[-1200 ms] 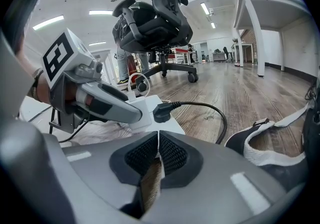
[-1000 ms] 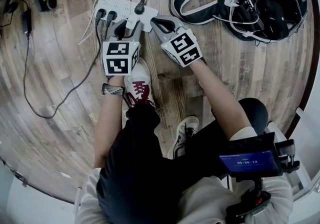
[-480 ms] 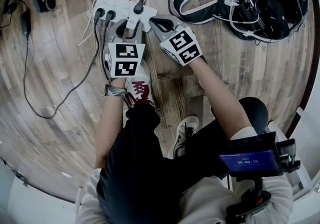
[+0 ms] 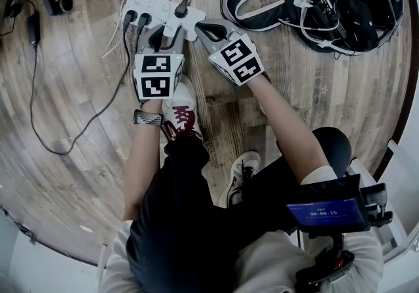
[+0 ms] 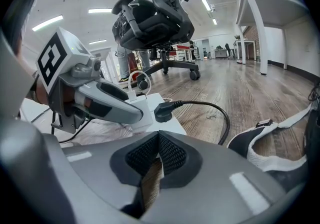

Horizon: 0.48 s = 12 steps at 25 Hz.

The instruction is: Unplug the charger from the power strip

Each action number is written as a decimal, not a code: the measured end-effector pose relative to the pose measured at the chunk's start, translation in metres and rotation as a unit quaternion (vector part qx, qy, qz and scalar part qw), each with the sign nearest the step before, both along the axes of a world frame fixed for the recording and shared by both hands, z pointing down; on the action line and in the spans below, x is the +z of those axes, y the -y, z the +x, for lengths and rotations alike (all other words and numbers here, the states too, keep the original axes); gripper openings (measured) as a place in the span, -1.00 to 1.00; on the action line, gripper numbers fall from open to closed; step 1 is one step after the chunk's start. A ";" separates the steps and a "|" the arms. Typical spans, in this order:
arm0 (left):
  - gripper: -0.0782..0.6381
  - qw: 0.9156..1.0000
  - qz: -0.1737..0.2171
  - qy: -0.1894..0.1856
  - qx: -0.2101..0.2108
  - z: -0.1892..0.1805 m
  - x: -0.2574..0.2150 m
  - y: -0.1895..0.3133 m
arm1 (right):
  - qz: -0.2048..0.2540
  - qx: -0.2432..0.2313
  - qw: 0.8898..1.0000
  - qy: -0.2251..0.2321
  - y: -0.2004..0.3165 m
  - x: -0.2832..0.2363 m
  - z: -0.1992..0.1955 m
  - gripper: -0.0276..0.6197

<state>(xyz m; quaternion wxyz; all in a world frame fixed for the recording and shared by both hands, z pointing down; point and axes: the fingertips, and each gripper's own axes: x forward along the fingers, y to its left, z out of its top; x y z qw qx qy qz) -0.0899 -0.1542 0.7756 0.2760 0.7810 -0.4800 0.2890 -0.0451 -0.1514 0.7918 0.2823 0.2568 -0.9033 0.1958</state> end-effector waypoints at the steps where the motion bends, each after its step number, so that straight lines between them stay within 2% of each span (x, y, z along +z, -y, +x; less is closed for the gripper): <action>1: -0.39 1.000 -0.002 -0.007 -0.004 0.000 0.000 0.000 | 0.001 0.000 1.000 0.000 0.000 0.000 0.000 -0.92; 7: -0.39 1.000 -0.005 -0.014 -0.003 0.001 -0.001 0.000 | -0.007 0.003 1.000 0.014 0.000 0.000 0.002 -0.92; 12: -0.39 1.000 -0.002 0.009 0.014 0.001 -0.002 0.001 | -0.013 0.000 1.000 0.014 0.001 -0.001 0.002 -0.92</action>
